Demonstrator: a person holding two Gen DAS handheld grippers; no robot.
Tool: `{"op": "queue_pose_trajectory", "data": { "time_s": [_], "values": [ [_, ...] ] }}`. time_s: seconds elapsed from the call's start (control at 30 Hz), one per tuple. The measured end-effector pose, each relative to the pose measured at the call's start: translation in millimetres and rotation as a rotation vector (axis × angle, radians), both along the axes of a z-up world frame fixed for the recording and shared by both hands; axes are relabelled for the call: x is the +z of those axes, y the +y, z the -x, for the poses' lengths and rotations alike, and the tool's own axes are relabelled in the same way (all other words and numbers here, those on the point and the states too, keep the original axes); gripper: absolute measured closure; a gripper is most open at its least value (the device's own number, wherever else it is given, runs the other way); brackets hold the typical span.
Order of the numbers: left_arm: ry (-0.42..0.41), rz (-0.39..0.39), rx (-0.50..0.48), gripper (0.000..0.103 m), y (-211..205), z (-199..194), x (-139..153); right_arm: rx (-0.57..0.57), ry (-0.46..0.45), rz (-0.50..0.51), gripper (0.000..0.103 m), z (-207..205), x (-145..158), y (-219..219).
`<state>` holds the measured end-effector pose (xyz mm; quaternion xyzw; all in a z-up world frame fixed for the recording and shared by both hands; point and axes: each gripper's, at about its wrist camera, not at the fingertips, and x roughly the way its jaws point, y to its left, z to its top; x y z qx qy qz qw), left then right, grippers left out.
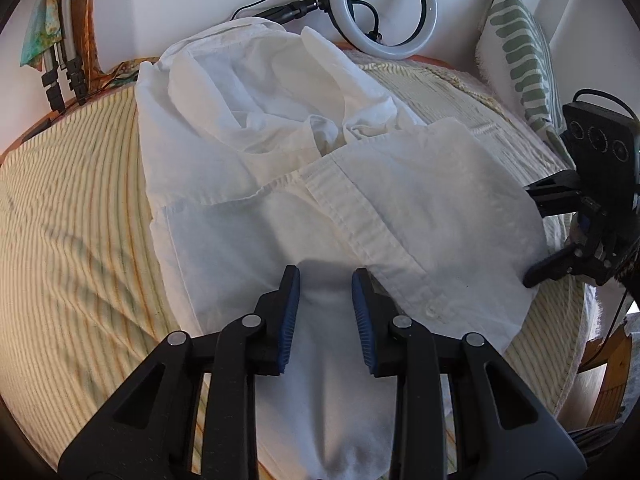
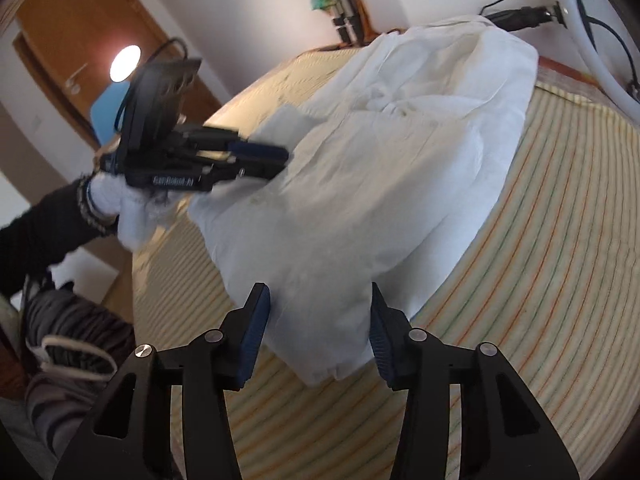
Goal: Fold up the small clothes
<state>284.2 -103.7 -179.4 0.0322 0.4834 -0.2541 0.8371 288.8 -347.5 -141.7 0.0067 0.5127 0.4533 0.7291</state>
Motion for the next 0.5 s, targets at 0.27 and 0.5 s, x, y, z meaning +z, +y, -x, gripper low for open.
{"op": "queue_pose_trajectory", "data": {
  "time_s": [0.27, 0.5],
  "values": [
    [0.014, 0.138, -0.13, 0.074, -69, -20, 50, 0.027, -0.014, -0.026, 0.057, 14, -1, -10],
    [0.06, -0.005, -0.19, 0.074, -128, -56, 7, 0.074, -0.023, 0.003, 0.063, 20, -1, -5]
  ]
}}
